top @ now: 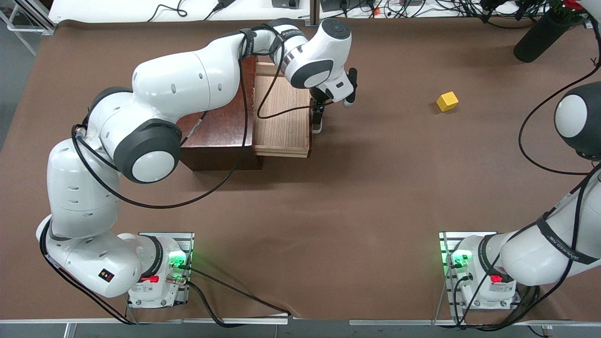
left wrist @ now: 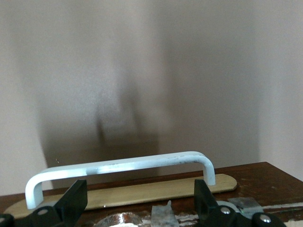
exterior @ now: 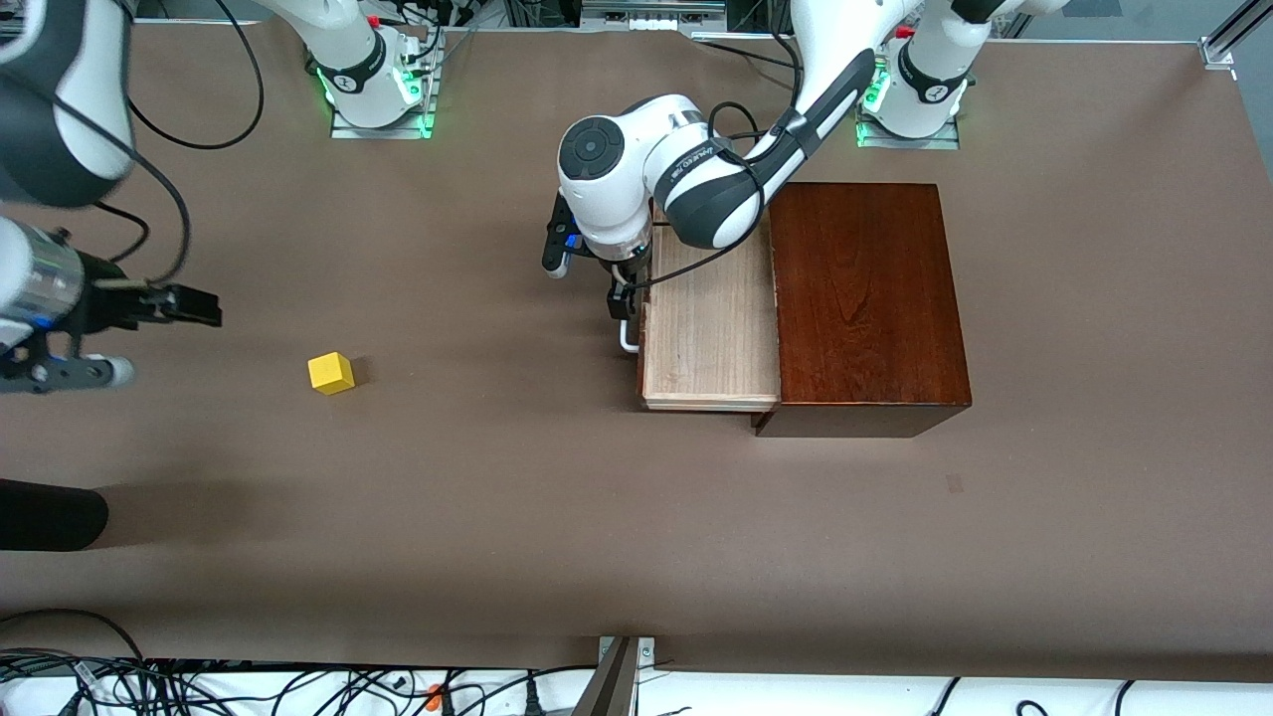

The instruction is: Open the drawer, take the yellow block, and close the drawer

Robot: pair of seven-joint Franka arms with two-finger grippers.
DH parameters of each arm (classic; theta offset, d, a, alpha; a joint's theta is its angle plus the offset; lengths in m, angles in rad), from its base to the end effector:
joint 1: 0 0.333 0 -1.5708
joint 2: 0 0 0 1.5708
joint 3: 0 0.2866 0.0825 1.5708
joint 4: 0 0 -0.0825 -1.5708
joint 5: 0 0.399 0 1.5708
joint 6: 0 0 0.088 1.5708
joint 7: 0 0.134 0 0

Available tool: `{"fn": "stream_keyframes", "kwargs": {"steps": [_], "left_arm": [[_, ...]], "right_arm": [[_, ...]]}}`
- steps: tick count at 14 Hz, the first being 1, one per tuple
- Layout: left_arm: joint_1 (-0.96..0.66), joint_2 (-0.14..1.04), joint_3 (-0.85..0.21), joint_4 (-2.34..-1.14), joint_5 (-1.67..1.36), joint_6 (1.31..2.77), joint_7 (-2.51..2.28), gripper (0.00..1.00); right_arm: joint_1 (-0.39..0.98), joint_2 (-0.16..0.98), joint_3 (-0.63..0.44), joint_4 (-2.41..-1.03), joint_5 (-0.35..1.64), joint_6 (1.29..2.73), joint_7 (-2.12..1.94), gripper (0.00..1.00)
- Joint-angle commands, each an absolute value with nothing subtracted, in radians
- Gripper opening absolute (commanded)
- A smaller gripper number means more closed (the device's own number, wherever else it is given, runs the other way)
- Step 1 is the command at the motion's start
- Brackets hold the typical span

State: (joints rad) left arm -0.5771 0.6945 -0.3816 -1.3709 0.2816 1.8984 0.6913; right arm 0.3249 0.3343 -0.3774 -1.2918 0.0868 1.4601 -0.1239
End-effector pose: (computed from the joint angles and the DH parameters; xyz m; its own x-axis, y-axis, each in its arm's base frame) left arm 0.4603 -0.5359 0.2614 -0.1214 -0.9878 -0.0979 -0.9912 0.1155 0.0640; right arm 0.6367 0.0118 0.5021 0.9857 0.0829 -0.1464 0.0862 -0.9961 0.0165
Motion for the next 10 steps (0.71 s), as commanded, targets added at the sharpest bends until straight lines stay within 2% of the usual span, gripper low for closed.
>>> {"fn": "stream_keyframes", "kwargs": {"steps": [1,3,5,8,10], "left_arm": [[-0.577,0.664,-0.348,-1.373,0.340,1.750,0.698,1.00],[-0.578,0.663,-0.348,-1.373,0.373,1.703,0.687,1.00],[-0.578,0.658,-0.348,-1.373,0.380,1.675,0.660,1.00],[-0.577,0.658,-0.348,-1.374,0.380,1.658,0.611,1.00],[-0.578,0.658,-0.345,-1.387,0.382,1.657,0.597,1.00]], "right_arm": [[0.311,0.298,-0.387,-1.296,0.097,1.425,-0.202,1.00],[0.270,0.281,-0.367,-1.316,0.095,1.399,-0.224,1.00],[0.221,0.241,-0.301,-1.356,0.084,1.411,-0.218,1.00],[0.089,0.094,-0.128,-1.567,0.017,1.560,-0.207,1.00],[0.039,0.048,-0.086,-1.638,-0.006,1.617,-0.198,1.00]]}}
